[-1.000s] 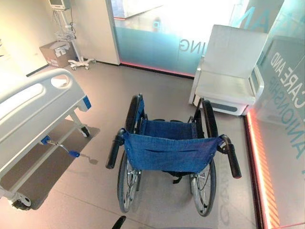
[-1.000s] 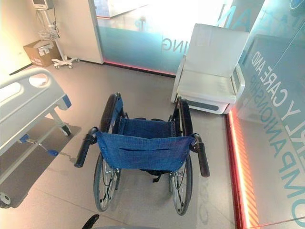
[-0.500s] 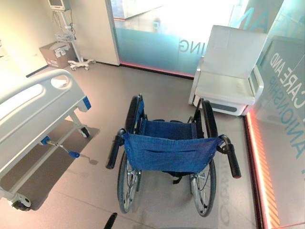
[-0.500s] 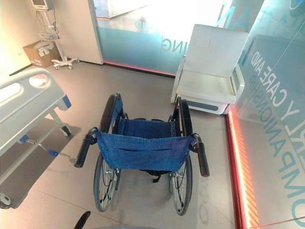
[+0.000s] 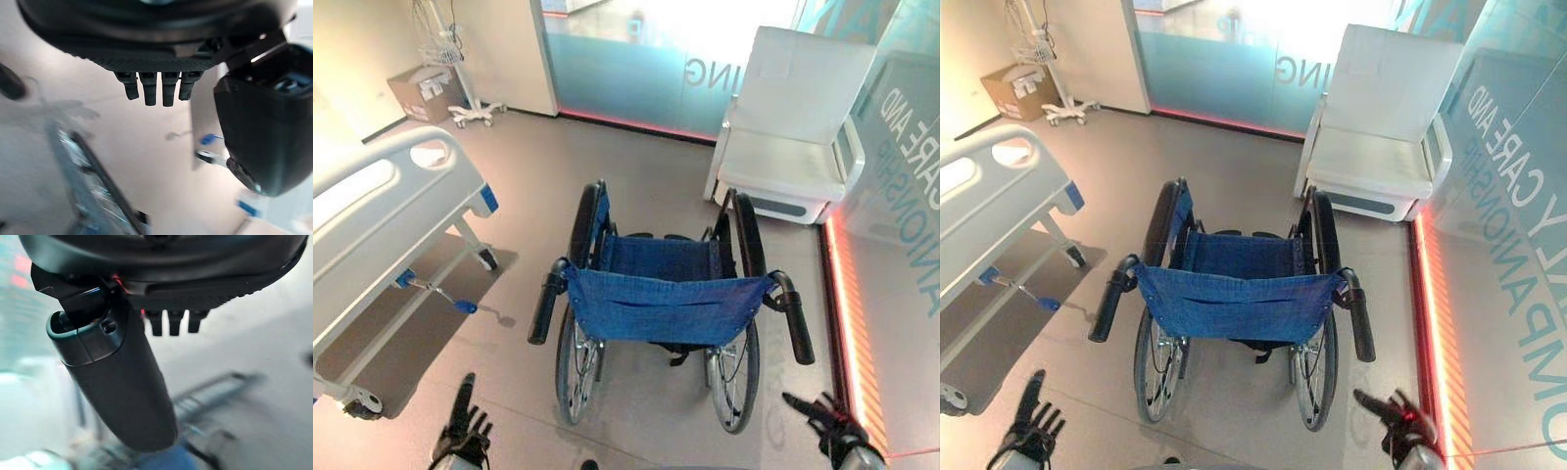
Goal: Push the wheelchair next to the bed
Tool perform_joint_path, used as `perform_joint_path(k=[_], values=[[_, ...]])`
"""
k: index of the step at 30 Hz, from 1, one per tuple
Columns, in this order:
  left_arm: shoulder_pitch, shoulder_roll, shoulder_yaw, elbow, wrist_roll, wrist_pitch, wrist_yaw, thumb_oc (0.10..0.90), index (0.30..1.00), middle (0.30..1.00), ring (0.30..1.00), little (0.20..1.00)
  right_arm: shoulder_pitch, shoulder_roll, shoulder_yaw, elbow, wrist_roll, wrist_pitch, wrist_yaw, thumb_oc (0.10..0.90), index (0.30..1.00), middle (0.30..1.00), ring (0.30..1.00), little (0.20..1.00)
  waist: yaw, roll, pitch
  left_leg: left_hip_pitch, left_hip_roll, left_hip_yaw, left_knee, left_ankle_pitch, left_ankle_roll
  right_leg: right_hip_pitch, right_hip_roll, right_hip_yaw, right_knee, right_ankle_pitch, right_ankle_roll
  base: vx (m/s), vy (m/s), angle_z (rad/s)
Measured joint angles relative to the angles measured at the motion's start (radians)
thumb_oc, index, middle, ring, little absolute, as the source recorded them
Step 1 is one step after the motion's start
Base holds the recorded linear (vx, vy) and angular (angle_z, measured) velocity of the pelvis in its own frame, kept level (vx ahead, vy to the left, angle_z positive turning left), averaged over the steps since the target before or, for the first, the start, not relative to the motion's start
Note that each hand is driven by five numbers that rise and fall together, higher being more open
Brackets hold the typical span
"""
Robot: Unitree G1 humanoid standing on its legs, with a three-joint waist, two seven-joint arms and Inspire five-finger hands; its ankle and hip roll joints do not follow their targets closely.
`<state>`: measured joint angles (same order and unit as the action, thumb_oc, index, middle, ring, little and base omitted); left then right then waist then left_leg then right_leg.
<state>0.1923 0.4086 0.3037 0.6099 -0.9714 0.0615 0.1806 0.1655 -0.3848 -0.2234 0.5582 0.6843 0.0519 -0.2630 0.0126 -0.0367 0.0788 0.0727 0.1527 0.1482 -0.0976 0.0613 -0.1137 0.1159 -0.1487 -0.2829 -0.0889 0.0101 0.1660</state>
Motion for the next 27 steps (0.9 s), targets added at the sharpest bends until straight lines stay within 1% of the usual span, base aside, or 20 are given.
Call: perform_joint_path(k=[1, 2, 4, 5, 7, 8, 11, 14, 16, 17, 18, 19, 21, 22, 23, 25, 27], values=[[0.002, 0.009, 0.000, -0.030, -0.008, -0.001, -0.001, 0.800, 0.900, 0.900, 0.900, 0.900, -0.005, -0.001, -0.020, -0.022, 0.000, -0.015, -0.036, 0.800, 0.900, 0.900, 0.900, 0.900, 0.001, 0.000, 0.002, -0.001, 0.000, 0.000, 0.000, 0.000, 0.000, -0.001, 0.000, 0.000, 0.000, 0.000, 0.000, 0.00, 0.042, 0.01], [-0.001, 0.023, 0.001, -0.060, -0.013, -0.007, -0.009, 0.800, 0.900, 0.900, 0.900, 0.900, -0.020, -0.003, -0.048, -0.036, -0.001, -0.050, -0.083, 0.800, 0.900, 0.900, 0.900, 0.900, 0.001, 0.000, 0.002, 0.000, -0.001, 0.000, 0.000, 0.000, 0.000, 0.000, -0.001, 0.000, 0.000, 0.000, 0.000, 0.00, 0.047, 0.00], [0.006, 0.040, 0.021, -0.167, -0.021, 0.023, -0.010, 0.800, 0.900, 0.900, 0.900, 0.900, -0.019, -0.008, -0.088, -0.124, -0.007, -0.053, -0.147, 0.800, 0.900, 0.900, 0.900, 0.900, 0.001, 0.003, 0.010, -0.003, -0.001, 0.000, 0.000, 0.000, 0.000, -0.002, -0.001, 0.000, 0.000, 0.000, 0.000, 0.00, 0.048, 0.00], [0.009, 0.044, 0.039, -0.238, -0.024, 0.022, -0.022, 0.800, 0.900, 0.900, 0.900, 0.900, -0.020, -0.009, -0.108, -0.182, -0.010, -0.064, -0.180, 0.800, 0.900, 0.900, 0.900, 0.900, 0.001, 0.007, 0.019, -0.003, -0.001, 0.000, 0.000, 0.000, 0.000, -0.002, -0.001, 0.000, 0.000, 0.001, 0.001, 0.00, 0.000, 0.00], [0.008, 0.058, 0.049, -0.327, -0.024, 0.033, -0.034, 0.800, 0.900, 0.900, 0.900, 0.900, -0.023, -0.012, -0.128, -0.250, -0.011, -0.064, -0.219, 0.800, 0.900, 0.900, 0.900, 0.900, 0.001, 0.013, 0.022, -0.002, -0.002, 0.000, 0.000, 0.000, 0.000, -0.002, -0.002, 0.000, 0.000, 0.001, 0.001, 0.00, 0.018, 0.00], [0.000, 0.080, 0.049, -0.376, -0.024, 0.034, -0.060, 0.800, 0.900, 0.900, 0.900, 0.900, -0.032, -0.024, -0.128, -0.283, -0.015, -0.073, -0.240, 0.800, 0.900, 0.900, 0.900, 0.900, 0.002, 0.018, 0.024, -0.001, -0.002, 0.000, 0.000, 0.000, 0.000, -0.001, -0.002, 0.000, 0.000, 0.001, 0.001, 0.00, 0.000, 0.00], [-0.011, 0.118, 0.054, -0.469, -0.023, 0.056, -0.092, 0.800, 0.900, 0.900, 0.900, 0.900, -0.046, -0.042, -0.129, -0.355, -0.060, -0.072, -0.308, 0.800, 0.900, 0.900, 0.900, 0.900, 0.001, 0.036, 0.032, -0.002, -0.002, 0.001, 0.000, 0.000, 0.001, -0.002, -0.002, 0.002, 0.000, 0.001, 0.002, 0.00, 0.000, 0.00], [-0.011, 0.119, 0.063, -0.544, -0.028, 0.096, -0.120, 0.800, 0.900, 0.900, 0.900, 0.900, -0.048, -0.043, -0.134, -0.420, -0.061, -0.067, -0.346, 0.800, 0.900, 0.900, 0.900, 0.900, 0.002, 0.051, 0.033, -0.004, -0.002, 0.001, 0.002, 0.000, 0.001, -0.004, -0.002, 0.003, 0.000, 0.001, 0.002, 0.00, 0.000, 0.00], [-0.002, 0.119, 0.063, -0.610, -0.029, 0.144, -0.161, 0.800, 0.900, 0.900, 0.900, 0.900, -0.049, -0.044, -0.134, -0.482, -0.074, -0.043, -0.346, 0.800, 0.900, 0.900, 0.900, 0.900, 0.002, 0.061, 0.037, -0.008, -0.002, 0.002, 0.006, 0.000, 0.001, -0.010, -0.002, 0.004, 0.000, 0.001, 0.002, 0.00, 0.000, 0.00], [0.010, 0.120, 0.062, -0.651, -0.041, 0.171, -0.204, 0.800, 0.900, 0.900, 0.900, 0.900, -0.044, -0.045, -0.134, -0.528, -0.096, -0.035, -0.340, 0.800, 0.900, 0.900, 0.900, 0.900, 0.002, 0.065, 0.040, -0.012, -0.002, 0.004, 0.007, 0.000, 0.001, -0.014, -0.002, 0.005, 0.000, 0.002, 0.003, 0.00, 0.000, 0.00], [0.013, 0.120, 0.061, -0.665, -0.052, 0.185, -0.232, 0.800, 0.900, 0.900, 0.900, 0.900, -0.044, -0.048, -0.134, -0.547, -0.098, -0.034, -0.332, 0.800, 0.900, 0.900, 0.900, 0.900, 0.002, 0.067, 0.041, -0.012, -0.003, 0.004, 0.007, 0.000, 0.001, -0.015, -0.002, 0.005, 0.000, 0.002, 0.003, 0.00, 0.000, 0.00], [0.014, 0.122, 0.058, -0.691, -0.059, 0.212, -0.271, 0.800, 0.900, 0.900, 0.900, 0.900, -0.043, -0.059, -0.133, -0.576, -0.097, -0.016, -0.305, 0.800, 0.900, 0.900, 0.900, 0.900, 0.002, 0.068, 0.041, -0.012, -0.003, 0.005, 0.007, 0.000, 0.001, -0.016, -0.002, 0.006, 0.001, 0.002, 0.003, 0.00, 0.000, 0.00], [0.014, 0.133, 0.055, -0.717, -0.061, 0.242, -0.325, 0.800, 0.900, 0.900, 0.900, 0.900, -0.045, -0.087, -0.132, -0.599, -0.094, -0.005, -0.253, 0.800, 0.900, 0.900, 0.900, 0.900, 0.002, 0.067, 0.042, -0.013, -0.002, 0.006, 0.007, 0.000, 0.001, -0.016, -0.002, 0.006, 0.001, 0.002, 0.003, -0.01, -0.003, -0.02], [0.026, 0.166, 0.052, -0.729, -0.043, 0.262, -0.354, 0.800, 0.900, 0.900, 0.900, 0.900, -0.044, -0.114, -0.130, -0.618, -0.085, 0.020, -0.213, 0.800, 0.900, 0.900, 0.900, 0.900, 0.001, 0.066, 0.043, -0.013, -0.001, 0.013, 0.007, 0.000, 0.001, -0.019, -0.002, 0.008, 0.001, 0.002, 0.003, -0.01, -0.007, -0.06], [0.035, 0.195, 0.049, -0.729, -0.030, 0.271, -0.370, 0.800, 0.900, 0.900, 0.900, 0.900, -0.044, -0.132, -0.129, -0.624, -0.082, 0.031, -0.188, 0.800, 0.900, 0.900, 0.900, 0.900, 0.000, 0.065, 0.043, -0.013, -0.001, 0.021, 0.007, 0.000, 0.001, -0.020, -0.002, 0.010, 0.001, 0.002, 0.003, -0.01, -0.007, -0.07], [0.074, 0.324, 0.049, -0.729, 0.028, 0.309, -0.409, 0.800, 0.900, 0.900, 0.900, 0.900, -0.030, -0.214, -0.129, -0.653, -0.016, 0.067, -0.125, 0.800, 0.900, 0.900, 0.900, 0.900, -0.004, 0.064, 0.044, -0.012, 0.000, 0.027, 0.007, 0.000, 0.001, -0.021, -0.001, 0.013, 0.000, 0.002, 0.003, -0.01, 0.000, -0.04], [0.103, 0.384, 0.064, -0.729, 0.045, 0.326, -0.421, 0.800, 0.900, 0.900, 0.900, 0.900, -0.009, -0.259, -0.139, -0.672, 0.028, 0.081, -0.088, 0.800, 0.900, 0.900, 0.900, 0.900, -0.006, 0.062, 0.045, -0.012, 0.000, 0.034, 0.007, 0.000, 0.001, -0.022, -0.001, 0.015, 0.000, 0.002, 0.003, 0.00, 0.003, -0.02]])
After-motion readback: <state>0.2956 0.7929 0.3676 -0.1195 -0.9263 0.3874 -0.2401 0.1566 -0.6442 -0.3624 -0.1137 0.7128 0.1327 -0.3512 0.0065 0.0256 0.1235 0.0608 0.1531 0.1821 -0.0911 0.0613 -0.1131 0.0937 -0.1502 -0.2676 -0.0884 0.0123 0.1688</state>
